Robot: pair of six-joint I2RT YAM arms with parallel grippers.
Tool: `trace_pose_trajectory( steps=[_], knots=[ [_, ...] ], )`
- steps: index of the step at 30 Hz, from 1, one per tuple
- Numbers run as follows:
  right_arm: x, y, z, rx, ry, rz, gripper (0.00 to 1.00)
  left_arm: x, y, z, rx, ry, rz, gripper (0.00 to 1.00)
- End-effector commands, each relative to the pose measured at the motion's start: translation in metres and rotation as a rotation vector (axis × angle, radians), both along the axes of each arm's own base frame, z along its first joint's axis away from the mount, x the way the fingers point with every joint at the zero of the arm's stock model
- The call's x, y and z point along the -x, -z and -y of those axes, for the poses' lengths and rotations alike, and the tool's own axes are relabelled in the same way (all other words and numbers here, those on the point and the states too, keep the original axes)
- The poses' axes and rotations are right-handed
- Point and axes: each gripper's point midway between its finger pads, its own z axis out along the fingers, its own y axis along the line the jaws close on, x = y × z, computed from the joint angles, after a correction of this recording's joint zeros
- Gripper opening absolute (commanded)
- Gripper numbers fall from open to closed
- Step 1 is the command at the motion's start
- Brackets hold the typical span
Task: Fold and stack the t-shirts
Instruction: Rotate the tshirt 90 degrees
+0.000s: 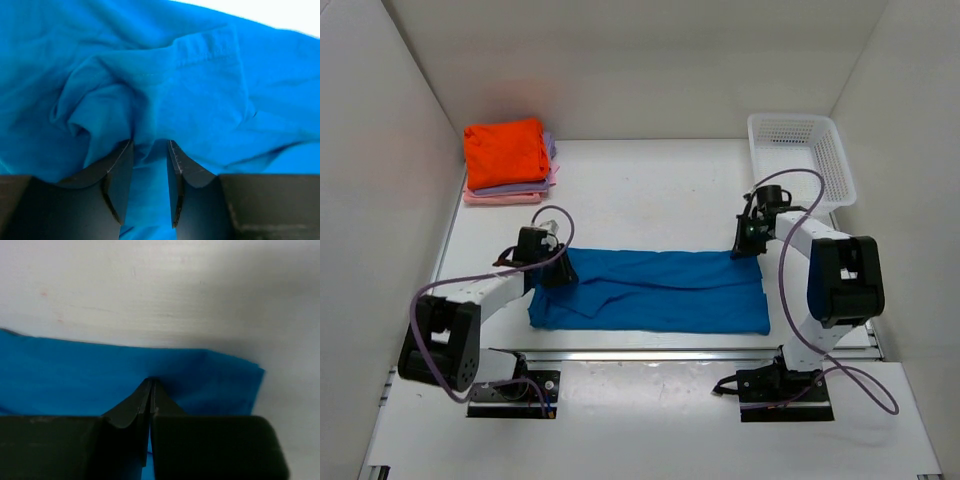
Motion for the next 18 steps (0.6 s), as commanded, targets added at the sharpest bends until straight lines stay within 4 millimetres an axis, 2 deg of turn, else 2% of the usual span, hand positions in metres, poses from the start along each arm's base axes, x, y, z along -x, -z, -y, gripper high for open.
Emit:
trace_pose_trajectory(
  steps=[1,2,3,4,5,6,7,8,9,10,11,12,13,14,15,16,17,18],
  knots=[
    [0.014,0.017,0.000,0.000,0.060,-0.072,0.00,-0.022,0.016,0.005,-0.063,-0.004,-0.033,0.44],
    [0.024,0.026,0.004,0.013,0.119,-0.123,0.00,-0.043,0.006,0.010,-0.055,0.002,-0.010,0.43],
    [0.035,0.032,0.007,0.016,0.156,-0.152,0.00,-0.056,0.009,0.023,-0.041,0.031,-0.032,0.42],
    [0.037,0.028,0.008,0.025,0.180,-0.144,0.00,-0.060,0.024,0.027,-0.048,0.037,-0.085,0.42],
    [0.048,0.031,0.008,0.029,0.220,-0.160,0.00,-0.085,0.009,0.040,-0.015,0.055,-0.043,0.40],
    [0.060,0.035,0.006,0.038,0.229,-0.175,0.00,-0.106,0.008,0.054,-0.008,0.069,-0.035,0.39],
    [0.061,0.029,0.000,0.026,0.249,-0.155,0.00,-0.107,0.024,0.063,-0.019,0.090,-0.082,0.38],
    [0.071,0.028,-0.011,0.018,0.252,-0.158,0.00,-0.135,0.007,0.072,-0.016,0.091,-0.042,0.37],
    [0.079,0.031,-0.015,0.015,0.257,-0.169,0.00,-0.160,0.002,0.091,-0.011,0.122,-0.019,0.37],
    [0.085,0.027,-0.029,-0.008,0.264,-0.166,0.00,-0.181,0.000,0.101,-0.007,0.135,-0.027,0.37],
    [0.089,0.020,-0.047,-0.035,0.256,-0.138,0.00,-0.184,0.002,0.110,-0.005,0.151,-0.056,0.36],
    [0.094,0.022,-0.057,-0.063,0.285,-0.137,0.00,-0.205,-0.001,0.123,0.009,0.163,-0.051,0.37],
    [0.108,0.022,-0.072,-0.085,0.262,-0.132,0.00,-0.227,-0.006,0.137,0.032,0.175,-0.029,0.37],
    [0.111,0.015,-0.096,-0.164,0.271,-0.107,0.00,-0.229,-0.006,0.142,0.037,0.183,-0.051,0.36],
    [0.118,0.017,-0.113,-0.266,0.314,-0.108,0.00,-0.242,-0.008,0.155,0.055,0.196,-0.055,0.37],
    [0.142,0.028,-0.121,-0.298,0.304,-0.131,0.00,-0.258,-0.010,0.171,0.088,0.215,-0.042,0.37],
    [0.149,0.026,-0.140,-0.406,0.318,-0.110,0.00,-0.271,-0.014,0.181,0.112,0.218,-0.038,0.37],
    [0.139,0.017,-0.151,-0.473,0.356,-0.058,0.00,-0.270,-0.013,0.188,0.113,0.227,-0.059,0.37]
  ],
)
